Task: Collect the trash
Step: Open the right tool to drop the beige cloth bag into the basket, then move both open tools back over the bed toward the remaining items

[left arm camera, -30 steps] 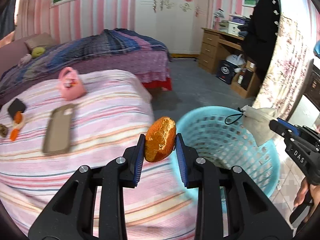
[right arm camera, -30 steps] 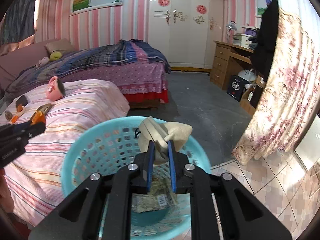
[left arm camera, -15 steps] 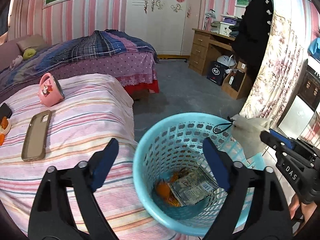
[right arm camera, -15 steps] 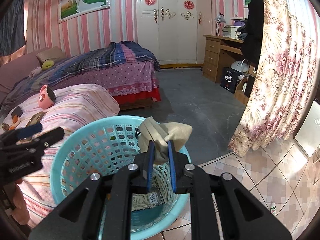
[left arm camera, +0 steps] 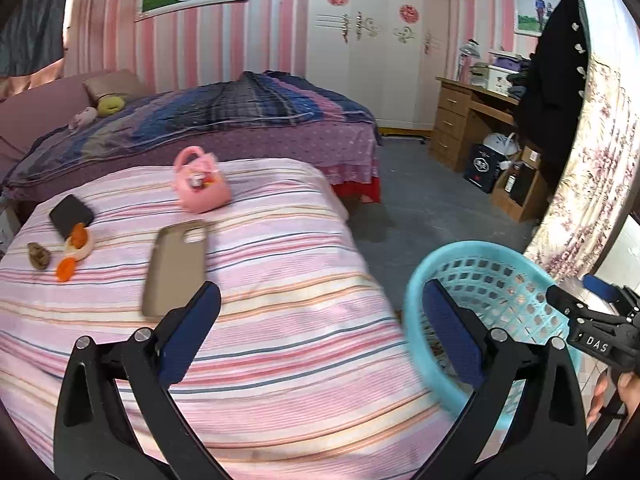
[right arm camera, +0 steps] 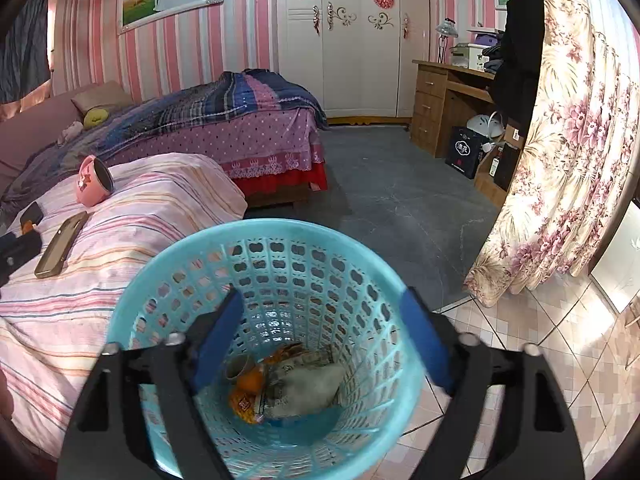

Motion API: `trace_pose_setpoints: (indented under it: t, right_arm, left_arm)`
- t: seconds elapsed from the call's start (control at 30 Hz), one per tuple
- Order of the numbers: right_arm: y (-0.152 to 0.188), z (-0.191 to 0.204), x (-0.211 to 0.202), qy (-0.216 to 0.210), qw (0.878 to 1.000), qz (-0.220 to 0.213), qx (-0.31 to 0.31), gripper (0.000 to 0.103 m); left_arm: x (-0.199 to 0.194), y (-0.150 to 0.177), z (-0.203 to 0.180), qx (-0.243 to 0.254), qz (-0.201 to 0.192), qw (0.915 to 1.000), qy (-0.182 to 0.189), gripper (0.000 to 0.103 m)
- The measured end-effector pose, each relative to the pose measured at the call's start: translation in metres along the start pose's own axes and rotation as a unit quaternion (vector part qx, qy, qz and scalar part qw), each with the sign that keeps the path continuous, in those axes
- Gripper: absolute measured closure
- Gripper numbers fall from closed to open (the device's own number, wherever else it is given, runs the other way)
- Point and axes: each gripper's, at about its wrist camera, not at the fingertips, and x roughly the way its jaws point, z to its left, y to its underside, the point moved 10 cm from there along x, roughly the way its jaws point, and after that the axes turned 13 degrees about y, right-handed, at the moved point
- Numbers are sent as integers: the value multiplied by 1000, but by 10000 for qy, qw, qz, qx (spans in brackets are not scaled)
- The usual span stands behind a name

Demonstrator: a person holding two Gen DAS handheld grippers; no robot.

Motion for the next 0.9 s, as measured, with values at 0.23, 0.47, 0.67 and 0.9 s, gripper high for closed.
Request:
trace_pose_setpoints:
  t: [0.23, 0.47, 0.67, 0.9]
  right_arm:
    - [-6, 37, -5, 2, 9999, -85, -149, 8]
    - [-15, 76, -13, -75, 9994, -193, -266, 8]
    - [-21, 117, -24, -237, 9986, -289, -372, 8]
    - [-23, 167, -32, -368, 9968, -367, -600, 8]
  left_arm:
    - [-30, 4, 54, 10, -45, 9991, -420, 6]
    - [-55, 6, 115, -131, -105, 9965, -821, 6]
    - [-69, 1, 161, -247, -160, 9940, -1051, 6]
    - [-83, -6, 205, -349, -231, 9908, -1289, 6]
